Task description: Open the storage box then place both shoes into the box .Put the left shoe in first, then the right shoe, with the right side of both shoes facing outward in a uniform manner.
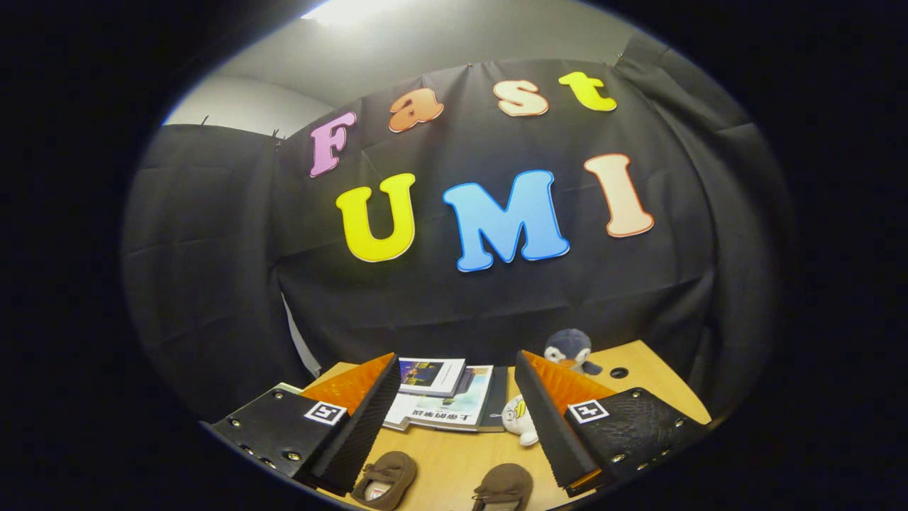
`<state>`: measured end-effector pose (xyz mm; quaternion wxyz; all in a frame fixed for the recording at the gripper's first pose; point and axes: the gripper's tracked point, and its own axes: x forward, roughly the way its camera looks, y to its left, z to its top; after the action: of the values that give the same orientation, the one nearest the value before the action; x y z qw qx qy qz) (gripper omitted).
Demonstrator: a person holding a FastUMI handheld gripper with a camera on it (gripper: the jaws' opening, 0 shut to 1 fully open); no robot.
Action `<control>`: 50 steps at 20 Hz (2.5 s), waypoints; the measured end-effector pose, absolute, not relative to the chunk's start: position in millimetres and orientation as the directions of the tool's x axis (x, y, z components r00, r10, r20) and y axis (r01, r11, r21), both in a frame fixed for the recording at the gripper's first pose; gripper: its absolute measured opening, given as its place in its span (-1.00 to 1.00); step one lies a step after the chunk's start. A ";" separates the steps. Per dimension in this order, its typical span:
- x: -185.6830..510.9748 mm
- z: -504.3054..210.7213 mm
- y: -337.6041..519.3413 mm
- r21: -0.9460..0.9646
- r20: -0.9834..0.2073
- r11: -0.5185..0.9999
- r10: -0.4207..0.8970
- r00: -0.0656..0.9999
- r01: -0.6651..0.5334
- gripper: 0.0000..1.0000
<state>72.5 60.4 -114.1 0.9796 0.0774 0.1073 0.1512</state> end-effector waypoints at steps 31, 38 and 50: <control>15.4 -317.6 299.8 0.850 -0.383 0.428 0.902 0.199 -0.308 0.95; 13.4 -339.2 331.4 0.938 -0.268 0.288 0.955 0.125 -0.192 0.93; 23.3 -326.3 350.9 0.996 -0.078 0.083 0.990 0.121 -0.037 -0.10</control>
<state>23.3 350.9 -326.3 0.5592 0.4979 0.4782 0.4590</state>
